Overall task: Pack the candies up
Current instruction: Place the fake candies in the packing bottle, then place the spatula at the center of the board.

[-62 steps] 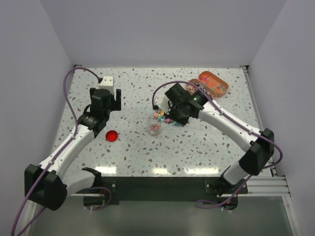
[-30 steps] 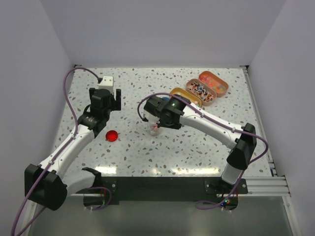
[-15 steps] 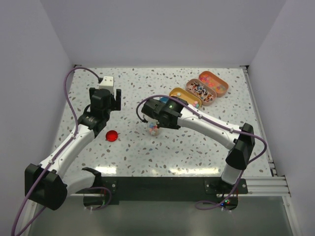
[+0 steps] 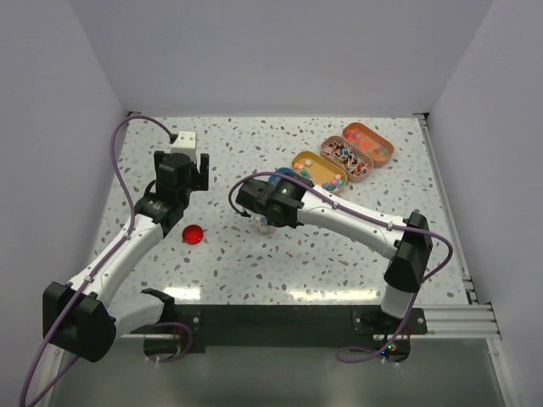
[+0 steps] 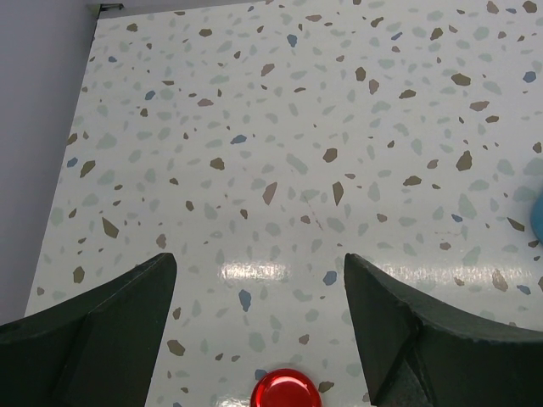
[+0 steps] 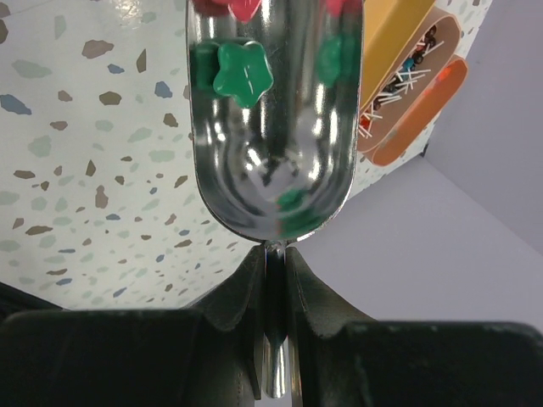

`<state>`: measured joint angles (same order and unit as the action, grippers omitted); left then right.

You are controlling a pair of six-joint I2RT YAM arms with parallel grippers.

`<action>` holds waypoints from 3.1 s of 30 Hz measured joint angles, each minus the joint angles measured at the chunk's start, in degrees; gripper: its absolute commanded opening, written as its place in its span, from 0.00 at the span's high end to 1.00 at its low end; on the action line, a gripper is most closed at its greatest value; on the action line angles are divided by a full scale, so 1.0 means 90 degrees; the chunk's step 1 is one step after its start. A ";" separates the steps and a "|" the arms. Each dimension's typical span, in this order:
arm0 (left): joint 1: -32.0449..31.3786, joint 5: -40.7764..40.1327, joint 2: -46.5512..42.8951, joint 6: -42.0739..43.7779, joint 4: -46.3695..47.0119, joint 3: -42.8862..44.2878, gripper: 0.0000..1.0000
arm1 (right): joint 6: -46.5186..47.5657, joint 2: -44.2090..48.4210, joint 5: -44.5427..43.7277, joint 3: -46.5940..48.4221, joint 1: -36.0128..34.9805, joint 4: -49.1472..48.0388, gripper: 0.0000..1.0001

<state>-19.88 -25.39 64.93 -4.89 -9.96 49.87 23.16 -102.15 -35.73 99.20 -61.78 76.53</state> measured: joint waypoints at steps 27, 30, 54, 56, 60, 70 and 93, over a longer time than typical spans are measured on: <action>0.0000 -0.0027 0.0010 0.0005 0.0002 -0.0002 0.15 | -0.0376 -0.0095 -0.0879 0.0007 -0.0330 0.0022 1.00; 0.0000 -0.0046 0.0010 0.0005 0.0002 -0.0002 0.15 | -0.0770 0.0036 -0.0636 -0.0007 -0.0143 -0.0027 1.00; 0.0000 -0.0044 0.0051 0.0000 0.0005 -0.0010 0.15 | -0.4320 0.2844 0.2365 -0.5622 0.5926 -0.4867 1.00; 0.0000 -0.0044 0.0051 0.0000 0.0005 -0.0012 0.15 | -0.4444 0.2560 0.2514 -0.5734 0.6052 -0.5204 1.00; 0.0000 -0.0044 0.0053 0.0000 0.0005 -0.0015 0.15 | -0.4682 0.2203 0.2759 -0.6001 0.6341 -0.5627 0.90; 0.0000 -0.0029 0.0267 -0.0005 0.0007 -0.0015 0.15 | -0.4809 0.2103 0.3092 -0.6067 0.6492 -0.5880 0.48; -0.0002 0.0918 0.1314 -0.1916 -0.1146 -0.0449 0.32 | -0.4335 0.5421 0.4469 -0.6608 0.5224 -0.6205 0.13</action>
<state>-19.90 -17.12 76.75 -22.13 -20.27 45.82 -15.86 -53.36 4.49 39.72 -14.76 20.69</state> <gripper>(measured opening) 0.718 0.851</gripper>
